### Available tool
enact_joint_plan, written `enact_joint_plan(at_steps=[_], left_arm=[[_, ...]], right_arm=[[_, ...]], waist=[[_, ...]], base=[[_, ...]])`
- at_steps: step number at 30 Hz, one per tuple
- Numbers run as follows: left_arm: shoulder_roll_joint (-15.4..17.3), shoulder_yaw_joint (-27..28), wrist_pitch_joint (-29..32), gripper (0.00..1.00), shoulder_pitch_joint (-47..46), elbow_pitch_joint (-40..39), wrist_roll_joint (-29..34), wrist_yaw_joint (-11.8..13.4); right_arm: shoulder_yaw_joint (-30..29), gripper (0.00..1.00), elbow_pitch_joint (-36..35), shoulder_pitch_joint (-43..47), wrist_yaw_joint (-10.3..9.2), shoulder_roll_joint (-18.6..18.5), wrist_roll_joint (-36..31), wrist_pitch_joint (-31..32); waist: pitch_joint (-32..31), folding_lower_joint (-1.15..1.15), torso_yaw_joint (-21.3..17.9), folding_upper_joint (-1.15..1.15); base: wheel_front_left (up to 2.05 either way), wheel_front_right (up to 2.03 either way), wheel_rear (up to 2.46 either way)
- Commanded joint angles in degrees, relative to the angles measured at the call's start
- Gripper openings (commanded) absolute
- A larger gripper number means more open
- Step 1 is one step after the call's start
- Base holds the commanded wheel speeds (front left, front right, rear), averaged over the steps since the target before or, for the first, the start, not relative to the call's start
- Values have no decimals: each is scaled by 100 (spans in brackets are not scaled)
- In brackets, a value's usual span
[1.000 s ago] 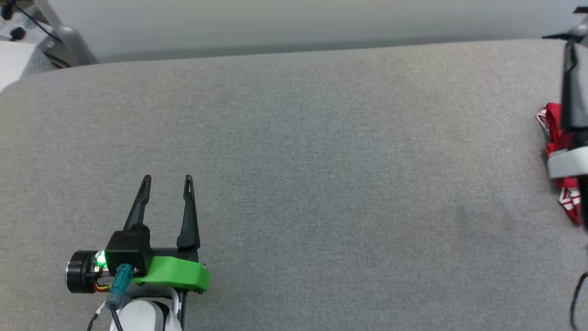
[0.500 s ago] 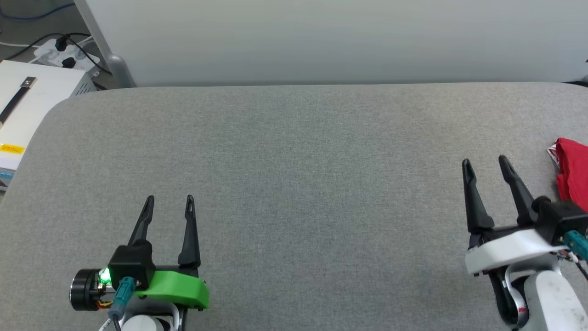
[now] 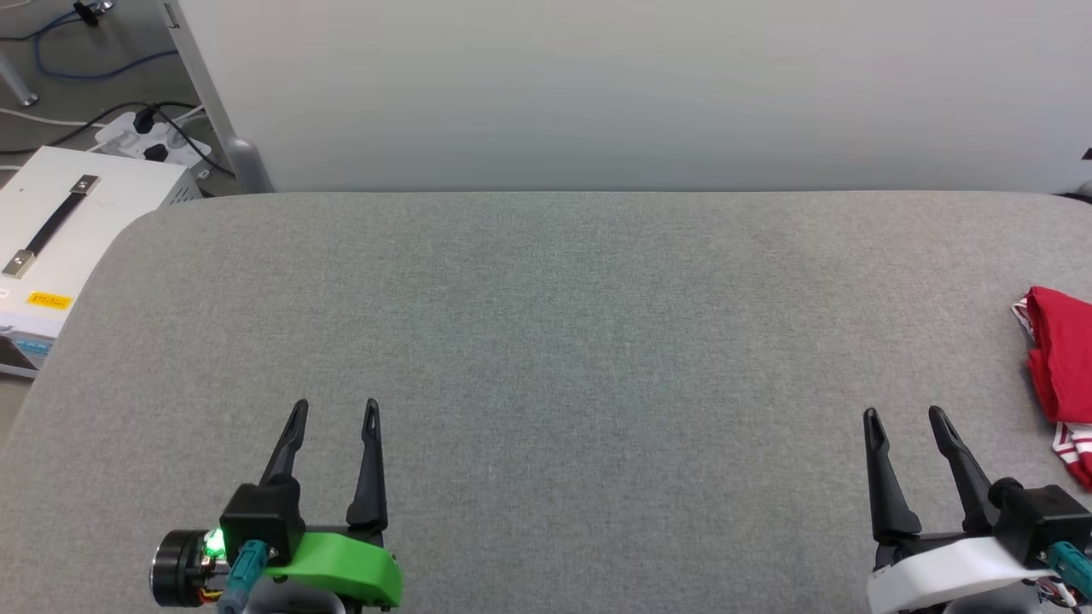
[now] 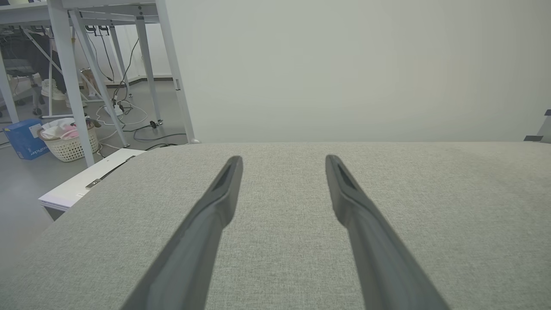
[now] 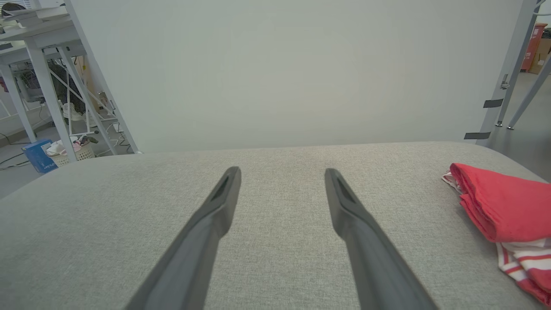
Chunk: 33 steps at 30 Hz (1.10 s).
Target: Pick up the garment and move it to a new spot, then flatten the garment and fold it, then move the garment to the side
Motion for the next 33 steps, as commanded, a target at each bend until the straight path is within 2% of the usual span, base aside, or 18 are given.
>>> enact_joint_plan(at_steps=[1,9,10,33], left_arm=[[-17,13,-34,100,105,3,15,-39],[-32,14,-34,100,123,20,11,-77],[-15,1,2,0,58,17,1,-50],[-32,38,234,0,25,-57,78,-14]], right_arm=[[-6,100,-67,89,-4,17,-71,-13],[-29,100,-148,195,-4,65,-198,-13],[-22,0,-113,143,0,53,-158,2],[-1,0,-151,58,-1,69,-312,231]], waist=[[-9,0,-8,0],[3,0,1,0],[2,0,1,0],[0,0,-10,0]], base=[[0,0,0],[0,0,0],[0,0,0],[0,0,0]])
